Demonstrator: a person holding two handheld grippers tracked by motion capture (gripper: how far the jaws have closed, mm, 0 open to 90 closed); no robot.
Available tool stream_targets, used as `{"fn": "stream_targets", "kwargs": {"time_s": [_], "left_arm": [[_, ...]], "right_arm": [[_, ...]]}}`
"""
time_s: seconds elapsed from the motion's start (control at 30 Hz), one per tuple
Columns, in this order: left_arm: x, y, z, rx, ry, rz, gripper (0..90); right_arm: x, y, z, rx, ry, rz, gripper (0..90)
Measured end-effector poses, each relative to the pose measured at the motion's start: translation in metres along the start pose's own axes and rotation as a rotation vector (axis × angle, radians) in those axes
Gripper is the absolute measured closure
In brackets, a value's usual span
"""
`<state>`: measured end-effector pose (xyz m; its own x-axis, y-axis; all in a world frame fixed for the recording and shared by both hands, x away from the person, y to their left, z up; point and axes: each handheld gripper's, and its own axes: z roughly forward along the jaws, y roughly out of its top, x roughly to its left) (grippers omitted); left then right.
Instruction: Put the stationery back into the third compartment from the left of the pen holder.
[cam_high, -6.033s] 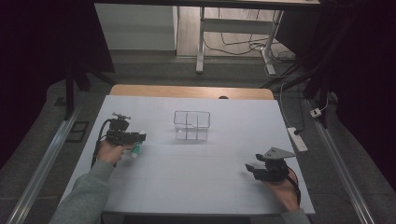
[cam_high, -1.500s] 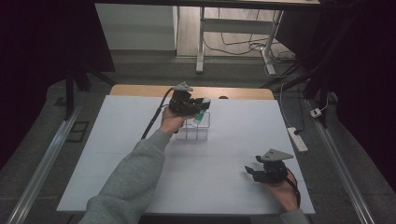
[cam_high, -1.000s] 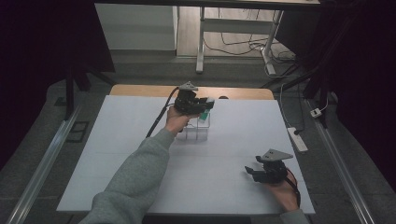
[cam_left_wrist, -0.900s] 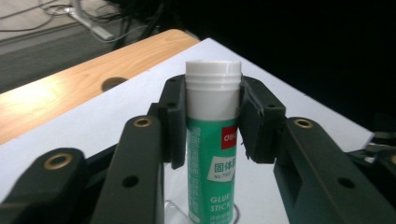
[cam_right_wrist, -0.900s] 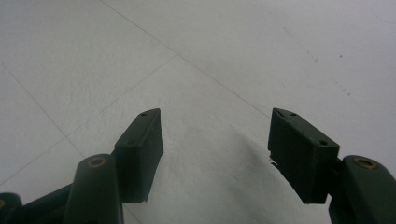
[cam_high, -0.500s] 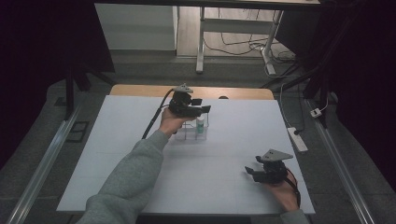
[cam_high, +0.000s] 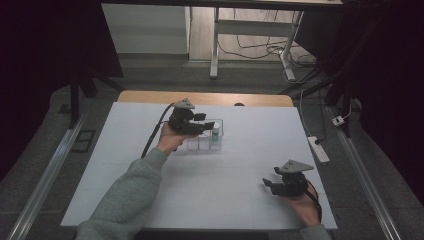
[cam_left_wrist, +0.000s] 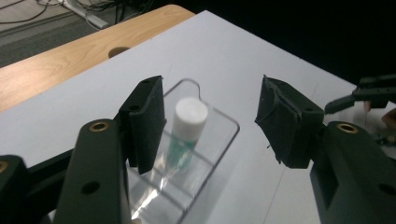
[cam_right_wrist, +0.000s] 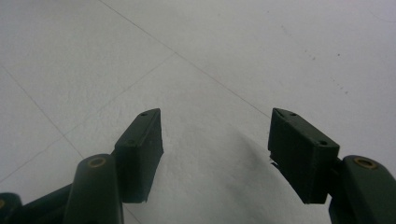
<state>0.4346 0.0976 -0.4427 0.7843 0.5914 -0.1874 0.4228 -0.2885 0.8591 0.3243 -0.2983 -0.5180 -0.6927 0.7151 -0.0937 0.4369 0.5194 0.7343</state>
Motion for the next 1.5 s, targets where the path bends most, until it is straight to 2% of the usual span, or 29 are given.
{"fn": "stream_targets", "kwargs": {"time_s": [0.27, 0.5, 0.73, 0.9, 1.07, 1.3, 1.37, 1.5], "left_arm": [[-0.001, -0.023, -0.027, -0.010, 0.027, 0.004, 41.6], [-0.004, -0.043, -0.052, 0.011, 0.054, 0.018, 41.4], [-0.006, -0.065, -0.079, 0.019, 0.068, -0.014, 41.4], [-0.009, -0.084, -0.095, 0.040, 0.108, -0.006, 40.9], [-0.013, -0.106, -0.105, 0.056, 0.118, -0.018, 40.3], [-0.019, -0.135, -0.114, 0.109, 0.150, 0.000, 39.3], [-0.021, -0.141, -0.116, 0.125, 0.169, 0.012, 39.2], [-0.023, -0.151, -0.123, 0.129, 0.173, 0.002, 38.6]], "right_arm": [[0.000, 0.000, 0.000, 0.002, 0.003, -0.002, 34.9], [0.000, 0.000, 0.000, 0.001, 0.002, -0.002, 35.0], [0.000, 0.000, -0.001, -0.001, 0.001, -0.001, 35.0], [0.001, 0.000, -0.001, -0.002, 0.001, -0.003, 35.0], [0.001, 0.000, -0.001, -0.006, 0.003, -0.003, 35.0], [0.001, 0.000, -0.002, -0.008, 0.005, -0.003, 34.9], [0.001, 0.000, -0.002, -0.008, 0.005, -0.003, 34.9], [0.002, 0.000, -0.002, -0.006, 0.004, -0.006, 34.9]]}}
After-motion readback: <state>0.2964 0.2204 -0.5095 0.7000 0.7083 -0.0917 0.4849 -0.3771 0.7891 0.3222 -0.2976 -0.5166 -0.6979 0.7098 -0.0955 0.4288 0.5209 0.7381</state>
